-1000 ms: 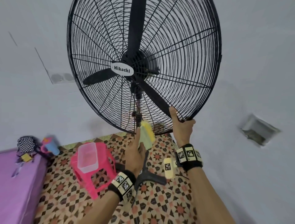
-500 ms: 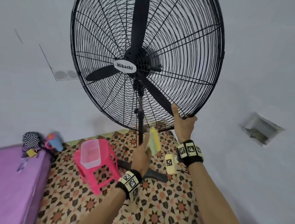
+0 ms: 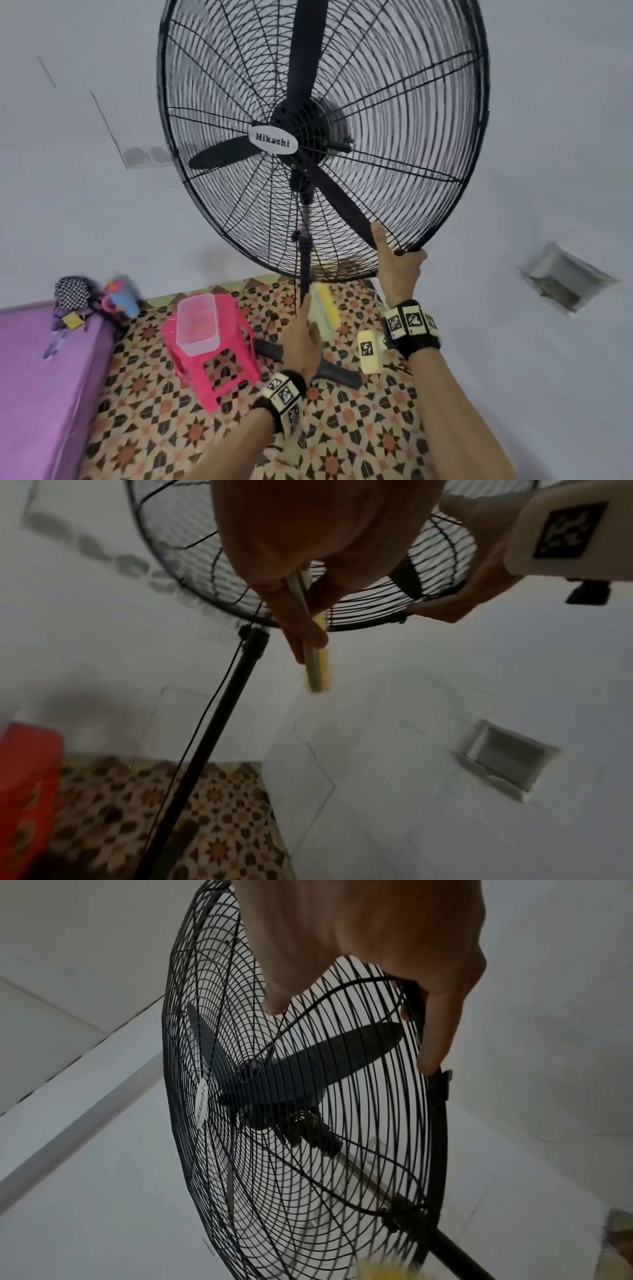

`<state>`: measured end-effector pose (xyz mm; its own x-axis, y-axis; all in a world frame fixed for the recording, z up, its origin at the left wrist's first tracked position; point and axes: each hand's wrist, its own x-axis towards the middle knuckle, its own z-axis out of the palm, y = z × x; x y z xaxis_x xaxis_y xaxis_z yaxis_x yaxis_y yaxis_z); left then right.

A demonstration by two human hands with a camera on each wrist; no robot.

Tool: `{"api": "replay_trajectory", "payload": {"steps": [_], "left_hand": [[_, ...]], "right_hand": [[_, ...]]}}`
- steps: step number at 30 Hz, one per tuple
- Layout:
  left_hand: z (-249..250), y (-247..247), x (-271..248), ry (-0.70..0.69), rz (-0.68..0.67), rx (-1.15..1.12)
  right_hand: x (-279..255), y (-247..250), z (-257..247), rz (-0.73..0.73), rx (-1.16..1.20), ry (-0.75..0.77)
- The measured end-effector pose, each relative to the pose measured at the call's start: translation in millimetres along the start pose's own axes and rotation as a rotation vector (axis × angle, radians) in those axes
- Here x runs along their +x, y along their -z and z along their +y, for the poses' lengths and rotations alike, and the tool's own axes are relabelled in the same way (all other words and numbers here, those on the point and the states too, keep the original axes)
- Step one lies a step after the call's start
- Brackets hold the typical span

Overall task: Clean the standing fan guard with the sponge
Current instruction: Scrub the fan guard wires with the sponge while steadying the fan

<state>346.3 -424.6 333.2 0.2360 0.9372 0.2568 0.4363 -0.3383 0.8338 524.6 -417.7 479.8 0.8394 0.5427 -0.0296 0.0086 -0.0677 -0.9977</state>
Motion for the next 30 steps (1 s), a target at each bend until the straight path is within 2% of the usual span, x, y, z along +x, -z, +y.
{"api": "replay_trajectory", "payload": {"steps": [2,5,8,12,17,19,22,25,27,30], "left_hand": [[-2,2,-7,0.095,0.05,-0.078],[-5,0,-6,0.223,0.022,-0.158],[3,-8,3,0.288,0.013,-0.193],[29,-16,27,0.474,-0.012,-0.429],[14,-23,53,0.437,-0.175,-0.503],[23,-9,46,0.4,-0.122,-0.525],[22,9,21,0.419,0.023,-0.627],[9,6,11,0.435,-0.014,-0.577],[12,-3,19,0.435,-0.072,-0.513],[23,-16,38,0.509,-0.07,-0.534]], "right_hand": [[2,0,1,0.007,-0.004,-0.008],[2,0,1,0.005,-0.018,-0.005],[-1,0,-2,0.003,-0.022,-0.003],[-5,0,-3,0.008,-0.014,-0.017],[-4,0,-3,0.0,-0.013,-0.002],[-2,-2,-3,-0.004,-0.017,-0.006],[-1,-2,-3,-0.003,-0.025,-0.005],[-4,0,-1,0.012,-0.032,0.018],[-6,-1,-3,0.012,-0.035,0.022],[-7,-1,-5,0.012,-0.04,0.022]]}}
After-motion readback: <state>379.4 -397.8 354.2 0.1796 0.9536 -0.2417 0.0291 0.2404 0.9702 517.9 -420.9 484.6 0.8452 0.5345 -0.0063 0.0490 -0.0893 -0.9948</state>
